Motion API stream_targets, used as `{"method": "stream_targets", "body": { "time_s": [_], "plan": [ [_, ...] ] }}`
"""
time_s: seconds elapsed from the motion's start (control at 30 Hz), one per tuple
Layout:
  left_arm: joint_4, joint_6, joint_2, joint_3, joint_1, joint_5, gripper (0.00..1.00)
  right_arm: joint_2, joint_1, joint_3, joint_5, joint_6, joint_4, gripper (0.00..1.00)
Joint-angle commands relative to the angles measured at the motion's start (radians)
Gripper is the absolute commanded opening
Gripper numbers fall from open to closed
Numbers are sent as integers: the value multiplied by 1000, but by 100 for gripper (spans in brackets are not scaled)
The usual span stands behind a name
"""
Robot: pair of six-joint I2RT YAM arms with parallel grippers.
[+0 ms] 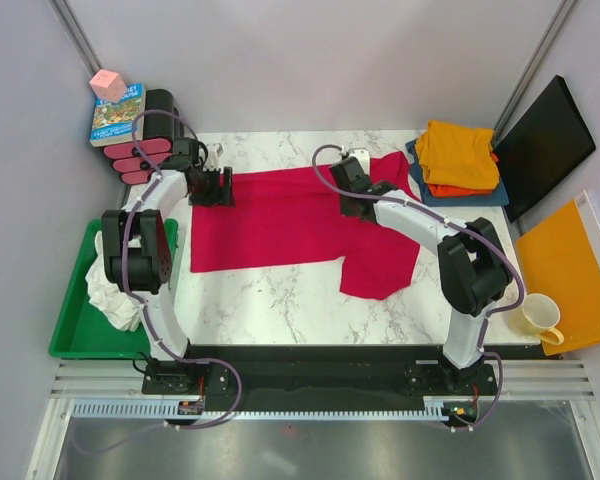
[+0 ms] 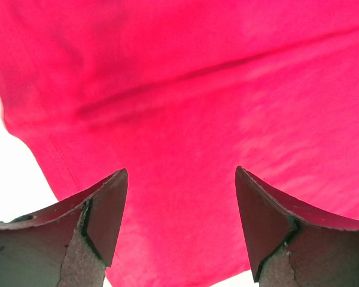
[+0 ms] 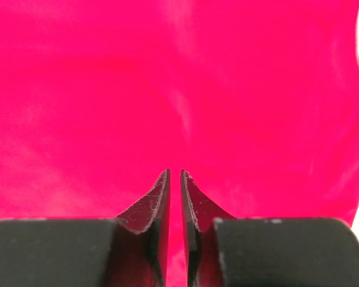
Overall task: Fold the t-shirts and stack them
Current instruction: Fold the flattened tshirt in 1/3 of the way, then grap the side of the flattened tshirt closest away from the robot with both arms
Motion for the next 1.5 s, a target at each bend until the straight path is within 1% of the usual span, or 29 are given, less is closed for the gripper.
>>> {"method": "stream_targets", "body": {
  "time_s": [0.0,0.07,0.17,0.3,0.4,0.5,0.57,0.7,0.8,0.87,0.9,0.93,0.97,1.03,1.07,1.1,1.13,1.17,1.2,1.23,1.27,1.33,1.47],
  "plan": [
    [11,27,23,-59,4,-69,78,-23,-10,-106,40,36,21,17],
    [28,20,34,-65,8,-98,78,-32,-10,-117,72,32,54,16],
    [31,12,60,-39,8,-105,77,7,-14,-58,106,9,51,15],
    [5,12,136,27,5,-151,77,110,-39,22,112,6,36,14],
    [-4,24,187,71,7,-180,76,153,-59,44,119,18,36,11],
    [-9,21,203,104,7,-210,76,164,-69,79,73,24,36,11],
    [8,12,171,82,8,-185,76,158,-65,85,13,21,38,11],
    [19,17,91,29,8,-132,76,78,-25,9,7,13,56,14],
    [11,27,20,-49,7,-59,76,23,-22,-106,-4,30,59,13],
    [-3,35,-24,-112,8,-56,75,-20,-20,-157,-1,42,61,11],
    [-9,43,-41,-132,8,-51,74,-40,-20,-210,5,65,61,11],
    [-12,59,-88,-177,8,-52,74,-64,-22,-241,4,72,68,10],
    [-13,69,-116,-201,8,-51,74,-118,-20,-270,-2,78,74,11],
    [-17,93,-176,-276,8,-40,75,-176,-19,-355,-4,104,73,15],
    [-20,98,-234,-303,8,-33,77,-240,-17,-382,-6,111,74,24],
    [-26,102,-273,-326,8,-22,78,-273,-19,-431,-7,127,76,29],
    [-26,102,-303,-377,8,-23,82,-331,-16,-454,-7,137,71,37],
    [-24,99,-364,-402,8,-19,84,-359,-16,-496,-9,144,62,41],
    [-23,96,-389,-425,8,-17,86,-382,-16,-511,-3,156,54,43],
    [-21,84,-408,-465,39,-17,87,-422,-14,-525,4,159,44,46],
    [-21,79,-440,-484,45,-19,88,-440,-13,-551,8,162,35,47],
    [-9,52,-457,-531,62,-31,88,-480,-13,-568,13,167,13,47],
    [25,35,-452,-591,100,-98,89,-551,-11,-605,34,184,-19,47]
  ]
}}
